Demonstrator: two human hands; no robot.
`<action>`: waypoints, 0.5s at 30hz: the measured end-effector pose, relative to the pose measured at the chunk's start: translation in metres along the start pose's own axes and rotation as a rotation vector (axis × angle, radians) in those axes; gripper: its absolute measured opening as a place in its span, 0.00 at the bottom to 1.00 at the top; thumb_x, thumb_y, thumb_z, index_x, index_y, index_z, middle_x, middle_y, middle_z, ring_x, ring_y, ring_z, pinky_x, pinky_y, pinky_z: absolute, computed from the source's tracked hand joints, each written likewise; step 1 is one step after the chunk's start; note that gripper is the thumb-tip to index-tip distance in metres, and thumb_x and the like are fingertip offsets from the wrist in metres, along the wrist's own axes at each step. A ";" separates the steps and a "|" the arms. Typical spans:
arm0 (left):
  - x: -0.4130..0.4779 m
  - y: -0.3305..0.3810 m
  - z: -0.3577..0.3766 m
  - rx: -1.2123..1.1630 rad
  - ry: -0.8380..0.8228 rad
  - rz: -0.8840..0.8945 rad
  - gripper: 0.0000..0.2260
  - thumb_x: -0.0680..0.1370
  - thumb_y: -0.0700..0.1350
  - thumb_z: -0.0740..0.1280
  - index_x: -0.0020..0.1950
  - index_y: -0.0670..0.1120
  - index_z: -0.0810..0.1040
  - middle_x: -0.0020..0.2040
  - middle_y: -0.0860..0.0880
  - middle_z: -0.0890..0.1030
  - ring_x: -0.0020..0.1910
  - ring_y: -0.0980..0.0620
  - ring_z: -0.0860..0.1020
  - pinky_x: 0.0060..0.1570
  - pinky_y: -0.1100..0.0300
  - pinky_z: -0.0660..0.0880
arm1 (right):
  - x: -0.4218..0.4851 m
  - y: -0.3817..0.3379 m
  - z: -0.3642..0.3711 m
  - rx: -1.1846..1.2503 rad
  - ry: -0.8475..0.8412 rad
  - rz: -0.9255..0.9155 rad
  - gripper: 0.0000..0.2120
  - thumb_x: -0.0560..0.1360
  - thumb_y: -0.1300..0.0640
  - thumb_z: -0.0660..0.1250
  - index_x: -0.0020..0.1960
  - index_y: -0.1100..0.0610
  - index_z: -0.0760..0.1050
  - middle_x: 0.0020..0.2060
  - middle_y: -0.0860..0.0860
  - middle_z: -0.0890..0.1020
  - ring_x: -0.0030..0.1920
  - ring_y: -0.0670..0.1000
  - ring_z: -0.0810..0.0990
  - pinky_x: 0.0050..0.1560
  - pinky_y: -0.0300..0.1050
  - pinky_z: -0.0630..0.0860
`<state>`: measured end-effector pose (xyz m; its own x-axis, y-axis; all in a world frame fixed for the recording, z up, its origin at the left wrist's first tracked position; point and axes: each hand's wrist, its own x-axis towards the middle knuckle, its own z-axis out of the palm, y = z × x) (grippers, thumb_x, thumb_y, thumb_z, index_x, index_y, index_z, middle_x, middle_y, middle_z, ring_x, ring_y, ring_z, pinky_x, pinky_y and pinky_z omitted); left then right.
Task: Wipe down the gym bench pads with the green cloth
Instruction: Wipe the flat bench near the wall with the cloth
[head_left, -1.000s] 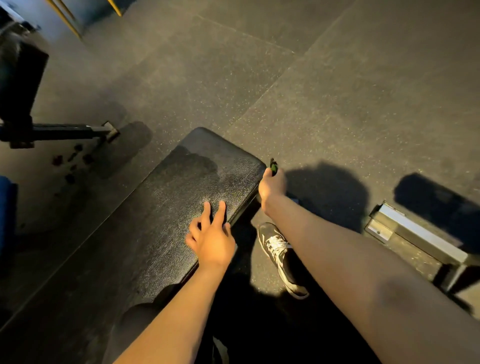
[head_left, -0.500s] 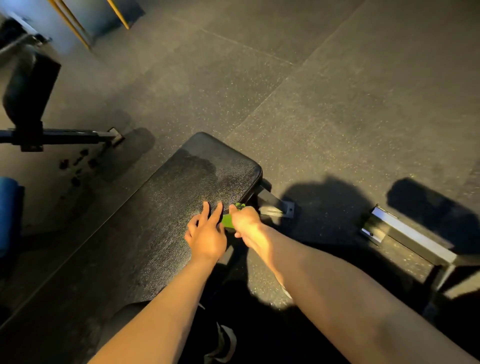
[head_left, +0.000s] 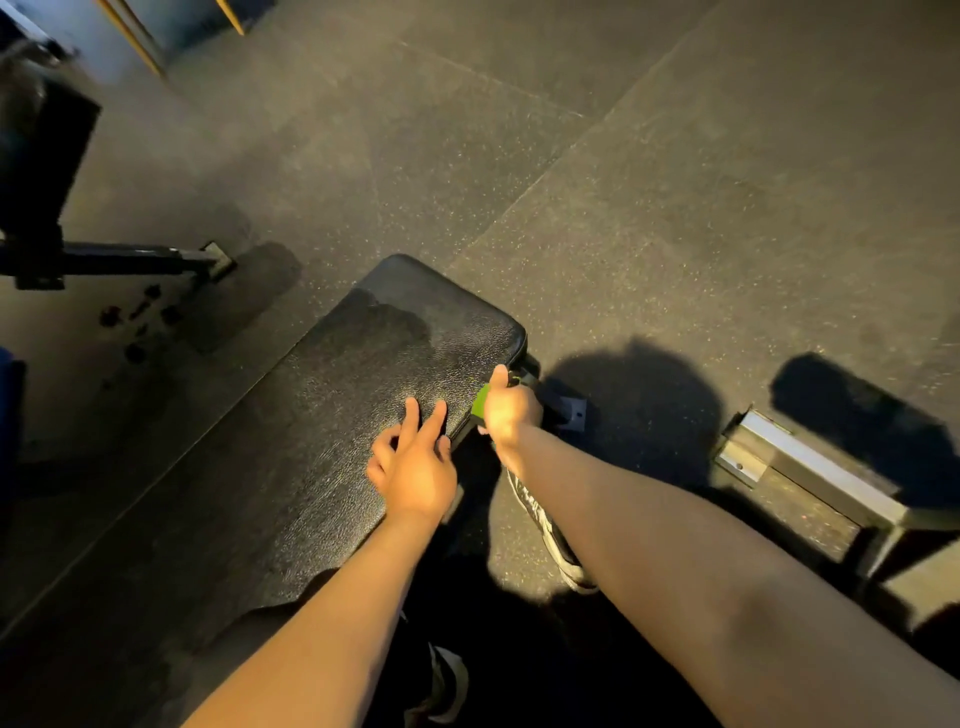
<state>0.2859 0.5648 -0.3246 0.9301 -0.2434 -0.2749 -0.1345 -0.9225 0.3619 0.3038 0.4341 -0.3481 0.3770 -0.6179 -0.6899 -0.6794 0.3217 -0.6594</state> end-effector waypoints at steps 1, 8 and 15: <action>0.000 0.001 -0.002 -0.018 -0.018 -0.008 0.20 0.85 0.48 0.57 0.75 0.65 0.65 0.81 0.58 0.54 0.72 0.49 0.57 0.71 0.47 0.50 | -0.007 0.003 0.002 -0.012 -0.038 0.021 0.34 0.78 0.33 0.52 0.57 0.64 0.77 0.52 0.60 0.83 0.42 0.60 0.84 0.42 0.50 0.83; -0.007 0.007 -0.019 -0.114 -0.139 -0.040 0.19 0.86 0.51 0.52 0.77 0.63 0.64 0.82 0.58 0.52 0.79 0.51 0.49 0.75 0.47 0.44 | -0.051 0.027 -0.001 -0.029 -0.288 0.102 0.23 0.79 0.40 0.62 0.55 0.61 0.78 0.40 0.54 0.80 0.29 0.50 0.73 0.23 0.42 0.67; -0.003 0.002 -0.012 -0.407 0.057 -0.009 0.26 0.78 0.63 0.51 0.69 0.53 0.75 0.69 0.49 0.76 0.71 0.45 0.69 0.72 0.43 0.63 | -0.059 -0.021 -0.015 -0.318 -0.140 -0.675 0.20 0.78 0.39 0.61 0.44 0.53 0.82 0.48 0.48 0.76 0.52 0.47 0.69 0.54 0.43 0.68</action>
<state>0.2871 0.5677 -0.3123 0.9497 -0.2084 -0.2339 0.0090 -0.7281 0.6854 0.2861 0.4535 -0.2892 0.8372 -0.5039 -0.2125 -0.4136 -0.3293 -0.8488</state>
